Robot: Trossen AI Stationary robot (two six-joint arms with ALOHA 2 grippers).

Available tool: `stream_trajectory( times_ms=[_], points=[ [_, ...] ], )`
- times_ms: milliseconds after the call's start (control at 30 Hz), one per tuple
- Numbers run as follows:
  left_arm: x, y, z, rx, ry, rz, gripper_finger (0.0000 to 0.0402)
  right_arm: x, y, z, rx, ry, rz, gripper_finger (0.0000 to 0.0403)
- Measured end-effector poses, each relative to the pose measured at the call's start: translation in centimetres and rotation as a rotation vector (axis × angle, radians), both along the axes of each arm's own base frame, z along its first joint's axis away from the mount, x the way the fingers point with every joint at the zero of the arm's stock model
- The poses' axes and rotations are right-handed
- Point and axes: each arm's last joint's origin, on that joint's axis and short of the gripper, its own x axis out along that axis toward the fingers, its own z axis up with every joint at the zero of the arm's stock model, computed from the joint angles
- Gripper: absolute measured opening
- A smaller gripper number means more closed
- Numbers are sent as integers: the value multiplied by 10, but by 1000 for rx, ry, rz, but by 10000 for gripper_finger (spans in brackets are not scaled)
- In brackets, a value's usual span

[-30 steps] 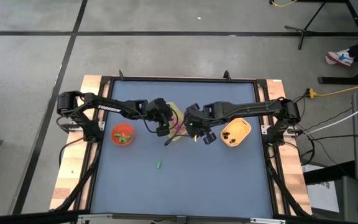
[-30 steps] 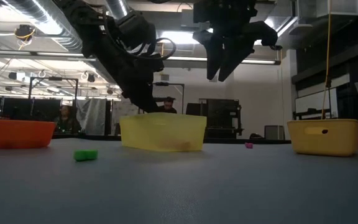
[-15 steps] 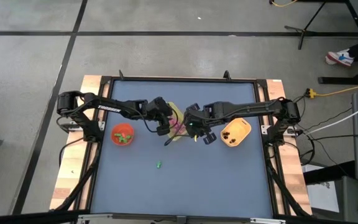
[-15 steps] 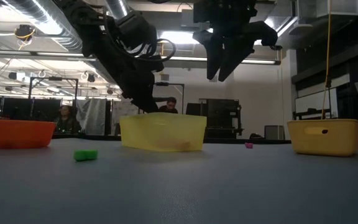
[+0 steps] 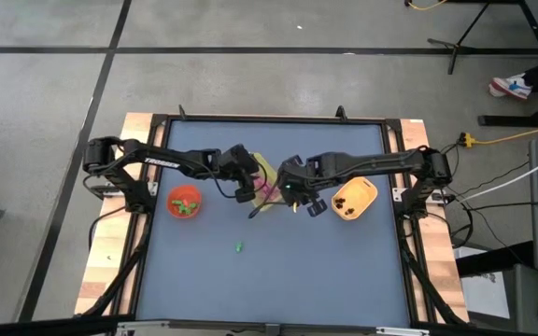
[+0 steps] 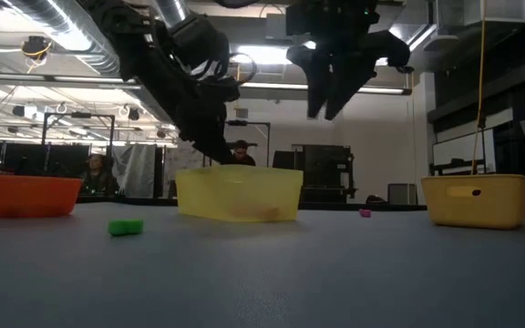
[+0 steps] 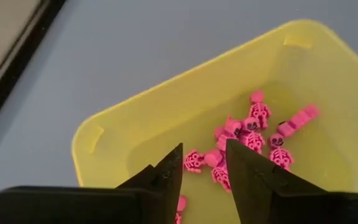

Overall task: Sort Halloween decoration
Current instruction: Put the pink skeleton toy into the yellow bin

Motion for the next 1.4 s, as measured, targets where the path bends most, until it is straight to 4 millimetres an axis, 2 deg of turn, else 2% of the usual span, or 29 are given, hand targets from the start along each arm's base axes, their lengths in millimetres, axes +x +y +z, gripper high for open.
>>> stream_trajectory(
  times_ms=[100, 467, 667, 900, 1133, 1267, 1400],
  points=[
    [-3, -2, 11, 7, -34, -4, 98, -7, 0, 3, 4, 35, -14, 156],
    [-25, -7, 57, 33, -160, -6, 83, -37, -4, 34, 14, 28, -34, 156],
    [-44, -12, 80, 31, -202, -1, 82, -60, -26, 50, 156, 14, -120, 156],
    [-66, -25, 97, -4, -209, -12, 82, -92, -59, 44, 206, -3, -240, 156],
    [-82, -41, 106, -33, -202, -52, 82, -123, -82, 34, 211, -36, -362, 156],
    [-85, -49, 109, -43, -217, -80, 81, -132, -92, 30, 205, -113, -419, 156],
    [-85, -53, 109, -67, -219, -80, 81, -132, -103, 23, 186, -212, -448, 156]
  ],
)
